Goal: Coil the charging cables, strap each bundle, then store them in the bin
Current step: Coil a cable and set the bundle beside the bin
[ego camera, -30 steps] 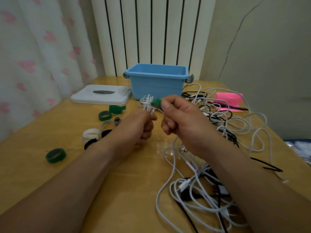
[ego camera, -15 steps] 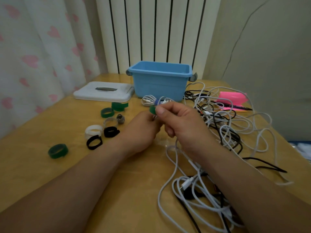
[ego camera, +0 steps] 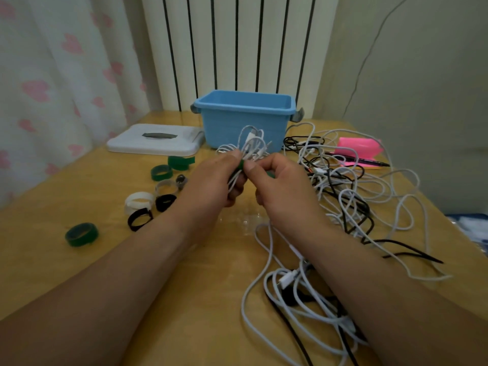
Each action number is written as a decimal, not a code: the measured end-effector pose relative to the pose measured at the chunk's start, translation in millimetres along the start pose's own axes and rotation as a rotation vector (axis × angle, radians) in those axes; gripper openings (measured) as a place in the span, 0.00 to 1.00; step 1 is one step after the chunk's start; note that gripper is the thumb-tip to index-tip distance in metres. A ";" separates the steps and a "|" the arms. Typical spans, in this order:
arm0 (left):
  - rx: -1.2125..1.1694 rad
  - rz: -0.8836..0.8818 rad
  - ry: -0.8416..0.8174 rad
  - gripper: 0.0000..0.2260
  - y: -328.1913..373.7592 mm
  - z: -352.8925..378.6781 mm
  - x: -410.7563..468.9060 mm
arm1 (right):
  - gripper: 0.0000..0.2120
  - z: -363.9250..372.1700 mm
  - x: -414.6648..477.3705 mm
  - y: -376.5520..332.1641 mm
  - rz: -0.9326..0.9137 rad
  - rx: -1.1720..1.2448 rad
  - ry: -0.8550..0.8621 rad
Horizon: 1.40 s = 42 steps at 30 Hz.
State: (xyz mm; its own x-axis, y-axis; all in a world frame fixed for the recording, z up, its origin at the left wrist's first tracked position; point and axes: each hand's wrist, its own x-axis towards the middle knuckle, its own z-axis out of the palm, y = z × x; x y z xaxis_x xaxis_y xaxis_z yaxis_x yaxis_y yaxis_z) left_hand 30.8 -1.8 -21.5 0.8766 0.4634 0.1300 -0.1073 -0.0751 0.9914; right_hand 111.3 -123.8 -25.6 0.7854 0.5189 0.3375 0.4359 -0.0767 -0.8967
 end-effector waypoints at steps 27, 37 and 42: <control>-0.266 0.067 -0.270 0.17 6.7 -9.4 0.5 | 0.04 -10.6 2.6 -3.4 0.011 0.519 -0.300; 0.307 0.333 0.114 0.09 0.7 5.1 -6.6 | 0.04 -6.4 2.2 -0.3 -0.003 0.301 -0.062; 0.406 0.345 0.194 0.13 -2.3 4.3 -3.9 | 0.03 -3.9 -0.9 -3.3 -0.029 0.157 -0.060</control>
State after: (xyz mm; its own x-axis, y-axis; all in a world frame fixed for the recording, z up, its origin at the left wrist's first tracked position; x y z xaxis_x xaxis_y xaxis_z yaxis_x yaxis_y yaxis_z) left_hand 29.6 -7.2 -24.3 0.7163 0.5025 0.4841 -0.1501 -0.5666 0.8102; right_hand 110.9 -127.3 -21.8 0.7438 0.5696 0.3498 0.3801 0.0701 -0.9223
